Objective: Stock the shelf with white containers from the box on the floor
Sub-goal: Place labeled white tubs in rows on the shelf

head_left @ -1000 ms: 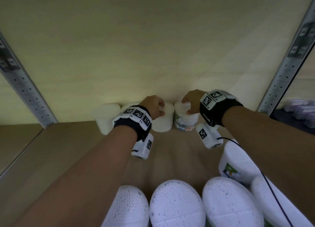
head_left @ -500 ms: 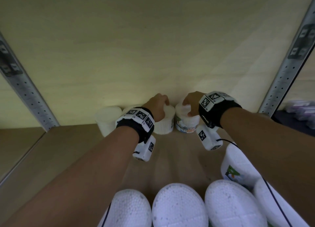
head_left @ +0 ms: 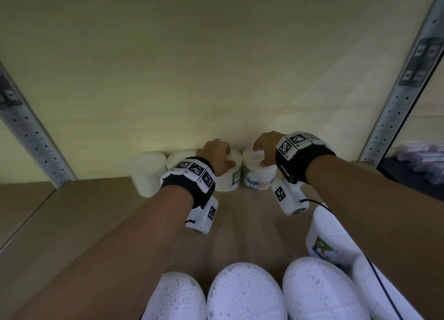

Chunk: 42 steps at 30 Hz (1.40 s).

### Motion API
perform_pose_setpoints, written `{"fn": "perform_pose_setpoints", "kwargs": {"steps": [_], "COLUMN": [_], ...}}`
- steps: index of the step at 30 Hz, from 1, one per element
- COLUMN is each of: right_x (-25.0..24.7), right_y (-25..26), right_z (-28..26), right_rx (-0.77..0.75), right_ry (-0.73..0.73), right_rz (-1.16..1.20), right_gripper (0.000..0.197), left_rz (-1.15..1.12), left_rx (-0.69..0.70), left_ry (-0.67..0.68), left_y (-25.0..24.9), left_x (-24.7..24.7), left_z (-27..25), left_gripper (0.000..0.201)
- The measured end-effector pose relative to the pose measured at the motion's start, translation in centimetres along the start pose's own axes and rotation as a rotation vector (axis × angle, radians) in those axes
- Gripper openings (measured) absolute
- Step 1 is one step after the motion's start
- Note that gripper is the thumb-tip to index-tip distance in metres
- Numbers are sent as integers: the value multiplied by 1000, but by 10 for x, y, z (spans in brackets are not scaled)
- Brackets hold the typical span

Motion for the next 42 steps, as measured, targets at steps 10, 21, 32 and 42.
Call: {"fn": "perform_pose_setpoints", "kwargs": {"steps": [10, 21, 32, 42], "right_x": [5, 10, 9, 12], "right_y": [0, -7, -3, -11], "right_z": [0, 10, 10, 16], "right_rx": [29, 31, 29, 28], "right_ry": [-40, -36, -27, -27], "right_rz": [-39, -58, -65, -53], "right_gripper": [61, 62, 61, 63], "left_rz": [-44, -23, -14, 41], "left_rx": [106, -80, 7, 125], "left_ry": [178, -189, 19, 149], "left_y": [6, 7, 1, 3], "left_x": [-5, 1, -5, -13], "left_z": [-4, -3, -5, -2], "left_gripper": [63, 56, 49, 49]}}
Point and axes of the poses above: each hand's wrist, its own z-axis towards the middle knuckle, its own x-axis out of the palm, y = z × x, the point moved 5 cm from there along z, towards the middle knuckle, and after that the axes turned 15 degrees about -x, right-handed, at the moved point
